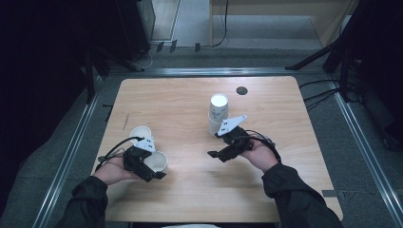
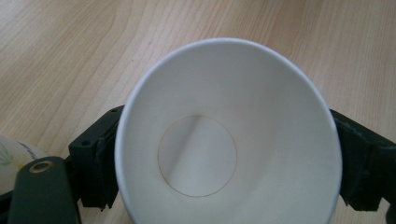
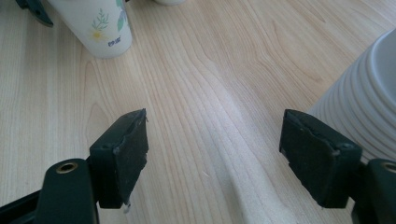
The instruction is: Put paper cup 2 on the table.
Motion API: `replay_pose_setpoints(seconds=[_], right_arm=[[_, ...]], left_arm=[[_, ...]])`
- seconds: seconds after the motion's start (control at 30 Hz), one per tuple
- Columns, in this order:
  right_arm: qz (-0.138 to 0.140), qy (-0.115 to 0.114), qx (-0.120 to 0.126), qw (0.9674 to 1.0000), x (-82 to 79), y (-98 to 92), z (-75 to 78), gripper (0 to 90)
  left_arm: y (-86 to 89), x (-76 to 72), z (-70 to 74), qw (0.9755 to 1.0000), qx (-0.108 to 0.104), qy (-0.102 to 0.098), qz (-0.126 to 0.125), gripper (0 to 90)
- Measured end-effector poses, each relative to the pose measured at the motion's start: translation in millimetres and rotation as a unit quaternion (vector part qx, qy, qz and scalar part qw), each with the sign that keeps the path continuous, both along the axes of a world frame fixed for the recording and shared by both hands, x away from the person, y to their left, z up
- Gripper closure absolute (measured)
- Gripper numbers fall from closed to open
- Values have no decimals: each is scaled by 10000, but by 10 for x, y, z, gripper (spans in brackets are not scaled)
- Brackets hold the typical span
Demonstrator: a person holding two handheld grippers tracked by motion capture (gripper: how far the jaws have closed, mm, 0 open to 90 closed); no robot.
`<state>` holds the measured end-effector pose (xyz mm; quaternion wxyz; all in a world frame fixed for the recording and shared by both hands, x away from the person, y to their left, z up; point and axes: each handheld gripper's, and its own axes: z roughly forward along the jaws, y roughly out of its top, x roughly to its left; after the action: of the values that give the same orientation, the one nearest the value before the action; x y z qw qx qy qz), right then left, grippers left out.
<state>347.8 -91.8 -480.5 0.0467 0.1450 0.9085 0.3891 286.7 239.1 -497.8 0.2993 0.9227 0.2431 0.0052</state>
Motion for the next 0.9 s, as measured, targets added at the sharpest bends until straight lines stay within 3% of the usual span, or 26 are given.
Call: replay_pose_setpoints(seconds=[0.2, 0.5, 0.7, 0.83, 0.9], right_arm=[[-8, 1, 16, 10000, 1, 0, -2, 243], [0, -7, -22, 10000, -2, -8, 1, 243], [42, -28, -38, 10000, -6, 2, -4, 243], [46, -35, -47, 10000, -3, 2, -6, 243], [47, -40, -57, 10000, -7, 6, -6, 243]], left_arm=[[16, -30, 112, 9998, -135, -126, -50, 125], [39, -20, 286, 9992, -310, -96, 213, 126], [74, -55, 475, 9967, -718, -232, 293, 128], [50, -66, 585, 9949, -829, -349, 459, 130], [27, -57, 629, 9938, -940, -234, 539, 131]])
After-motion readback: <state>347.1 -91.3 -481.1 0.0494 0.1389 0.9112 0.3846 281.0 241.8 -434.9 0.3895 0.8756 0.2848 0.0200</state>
